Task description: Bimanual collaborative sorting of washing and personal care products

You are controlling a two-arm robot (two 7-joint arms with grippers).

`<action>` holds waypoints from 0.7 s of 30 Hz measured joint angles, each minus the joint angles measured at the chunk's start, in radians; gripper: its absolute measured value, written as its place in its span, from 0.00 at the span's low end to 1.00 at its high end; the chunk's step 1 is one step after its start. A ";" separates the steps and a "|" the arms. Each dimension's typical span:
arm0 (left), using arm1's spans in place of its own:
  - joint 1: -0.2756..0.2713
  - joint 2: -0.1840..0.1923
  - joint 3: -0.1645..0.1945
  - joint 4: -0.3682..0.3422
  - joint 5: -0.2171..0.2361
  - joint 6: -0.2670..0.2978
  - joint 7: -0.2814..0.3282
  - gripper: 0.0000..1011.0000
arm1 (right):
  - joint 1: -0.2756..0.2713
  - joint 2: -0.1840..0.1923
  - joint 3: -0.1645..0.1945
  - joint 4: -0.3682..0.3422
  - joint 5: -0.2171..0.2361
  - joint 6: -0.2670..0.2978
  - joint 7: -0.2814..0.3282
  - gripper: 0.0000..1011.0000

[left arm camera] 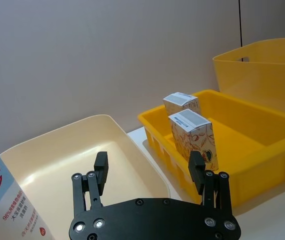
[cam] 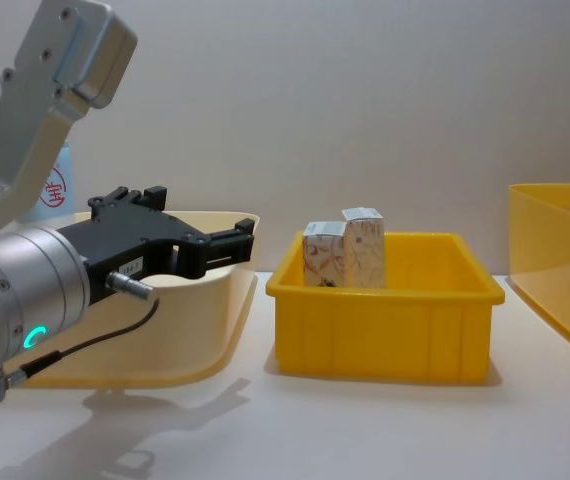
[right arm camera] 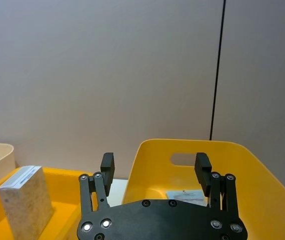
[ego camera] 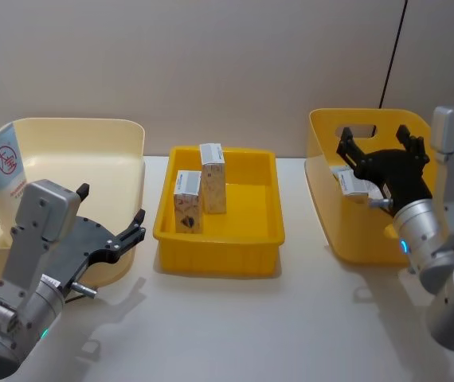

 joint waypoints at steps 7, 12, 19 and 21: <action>0.000 0.000 0.000 0.000 0.000 0.000 0.000 0.99 | -0.047 0.036 -0.034 -0.038 0.031 -0.008 0.008 0.99; 0.000 0.000 0.000 0.000 0.000 0.000 0.000 0.99 | -0.098 0.074 -0.069 -0.078 0.064 -0.016 0.017 0.99; 0.000 0.000 0.000 0.000 0.000 0.000 0.000 0.99 | -0.163 0.123 -0.114 -0.128 0.106 -0.029 0.027 0.99; 0.000 0.000 0.000 0.000 0.000 0.000 0.000 0.99 | -0.177 0.134 -0.124 -0.139 0.115 -0.031 0.030 0.99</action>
